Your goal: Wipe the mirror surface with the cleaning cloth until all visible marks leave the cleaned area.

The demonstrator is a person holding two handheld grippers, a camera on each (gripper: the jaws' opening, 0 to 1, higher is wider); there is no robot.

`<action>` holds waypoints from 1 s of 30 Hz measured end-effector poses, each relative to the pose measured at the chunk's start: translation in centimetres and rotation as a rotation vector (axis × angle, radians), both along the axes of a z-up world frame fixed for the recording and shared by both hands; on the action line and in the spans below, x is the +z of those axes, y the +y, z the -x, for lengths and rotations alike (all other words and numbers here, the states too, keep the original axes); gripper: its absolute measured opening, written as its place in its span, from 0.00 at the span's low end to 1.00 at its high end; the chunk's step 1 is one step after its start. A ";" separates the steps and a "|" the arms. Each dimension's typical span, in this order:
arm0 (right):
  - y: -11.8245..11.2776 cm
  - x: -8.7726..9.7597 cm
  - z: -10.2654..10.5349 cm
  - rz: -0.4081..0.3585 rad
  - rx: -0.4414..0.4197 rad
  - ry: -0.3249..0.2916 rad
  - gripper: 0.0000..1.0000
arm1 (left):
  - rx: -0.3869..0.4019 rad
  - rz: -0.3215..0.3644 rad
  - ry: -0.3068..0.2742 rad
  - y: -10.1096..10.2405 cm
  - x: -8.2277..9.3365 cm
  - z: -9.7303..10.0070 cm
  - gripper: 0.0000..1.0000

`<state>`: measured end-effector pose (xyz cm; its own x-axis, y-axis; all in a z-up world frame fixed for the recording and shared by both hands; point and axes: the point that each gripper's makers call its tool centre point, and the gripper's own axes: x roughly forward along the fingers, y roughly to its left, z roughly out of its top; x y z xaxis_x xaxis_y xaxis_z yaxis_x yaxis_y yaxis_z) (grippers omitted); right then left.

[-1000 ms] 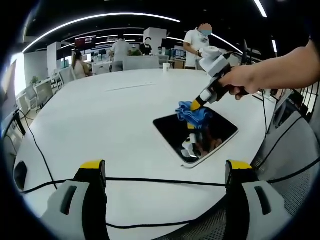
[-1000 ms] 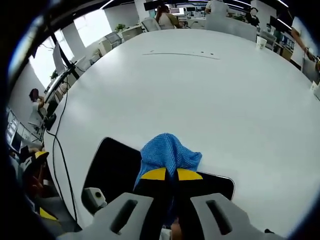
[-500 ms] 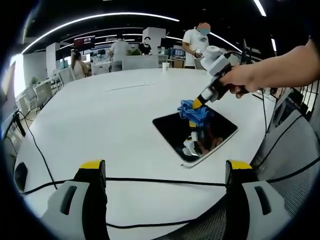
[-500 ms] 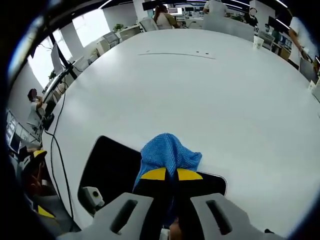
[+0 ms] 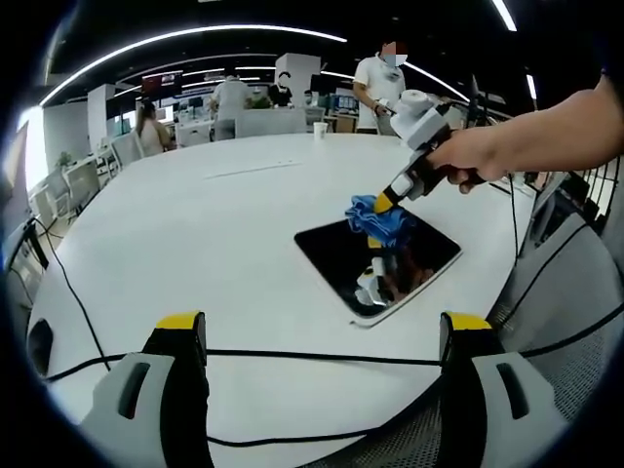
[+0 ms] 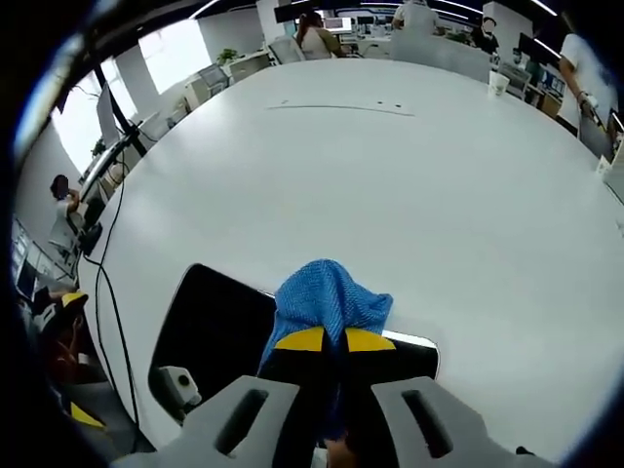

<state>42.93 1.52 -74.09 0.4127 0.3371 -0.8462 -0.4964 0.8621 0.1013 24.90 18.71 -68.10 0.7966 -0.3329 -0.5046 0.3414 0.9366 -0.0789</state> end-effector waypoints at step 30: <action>-1.2 0.4 5.7 -0.014 -0.051 -0.001 0.00 | 0.001 -0.073 -0.051 -0.8 2.1 -0.9 0.99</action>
<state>37.25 0.29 -73.70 0.4307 0.3270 -0.8412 -0.4517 0.8850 0.1127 25.77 17.93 -66.03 0.8221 -0.2964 -0.4860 0.3427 0.9394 0.0068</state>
